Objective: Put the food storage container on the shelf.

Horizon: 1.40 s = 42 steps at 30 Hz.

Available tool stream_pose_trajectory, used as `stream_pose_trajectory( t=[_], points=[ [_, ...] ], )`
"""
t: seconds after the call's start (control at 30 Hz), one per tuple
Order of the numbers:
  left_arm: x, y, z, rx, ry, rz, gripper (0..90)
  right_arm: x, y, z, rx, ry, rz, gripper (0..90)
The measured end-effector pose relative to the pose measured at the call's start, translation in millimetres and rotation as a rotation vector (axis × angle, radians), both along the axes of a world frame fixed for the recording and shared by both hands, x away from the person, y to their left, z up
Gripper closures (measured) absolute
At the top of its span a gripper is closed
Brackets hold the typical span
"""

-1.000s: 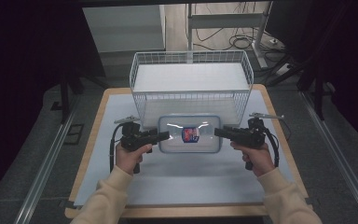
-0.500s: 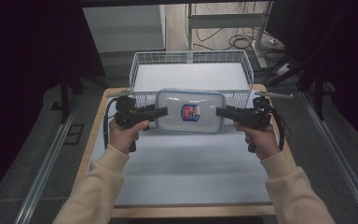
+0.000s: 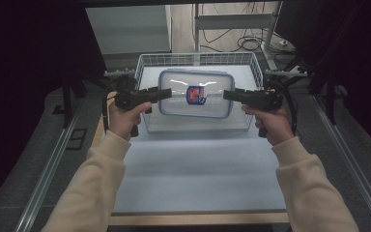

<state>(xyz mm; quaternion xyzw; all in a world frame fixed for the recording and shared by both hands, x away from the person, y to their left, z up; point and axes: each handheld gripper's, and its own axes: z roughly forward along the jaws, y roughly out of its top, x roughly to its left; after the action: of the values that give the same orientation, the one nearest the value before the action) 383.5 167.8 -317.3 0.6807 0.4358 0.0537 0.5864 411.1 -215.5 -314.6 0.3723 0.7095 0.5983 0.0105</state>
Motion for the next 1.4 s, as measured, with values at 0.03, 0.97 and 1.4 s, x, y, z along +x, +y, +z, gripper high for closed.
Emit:
stream_pose_trajectory(
  t=[0.03,0.97,1.4],
  points=[
    [3.0,0.4,2.4,-0.004,-0.001,0.001,45.9,2.9,0.6,3.5,-0.002,0.0,-0.001,52.0],
    [89.1,3.2,-0.3,-0.058,0.146,0.032,45.4,99.2,9.3,19.8,-0.038,0.143,-0.037,49.8],
    [118.6,2.5,-5.0,-0.132,0.241,0.065,42.6,118.8,9.8,10.3,0.027,0.24,-0.115,47.5]
  ],
)
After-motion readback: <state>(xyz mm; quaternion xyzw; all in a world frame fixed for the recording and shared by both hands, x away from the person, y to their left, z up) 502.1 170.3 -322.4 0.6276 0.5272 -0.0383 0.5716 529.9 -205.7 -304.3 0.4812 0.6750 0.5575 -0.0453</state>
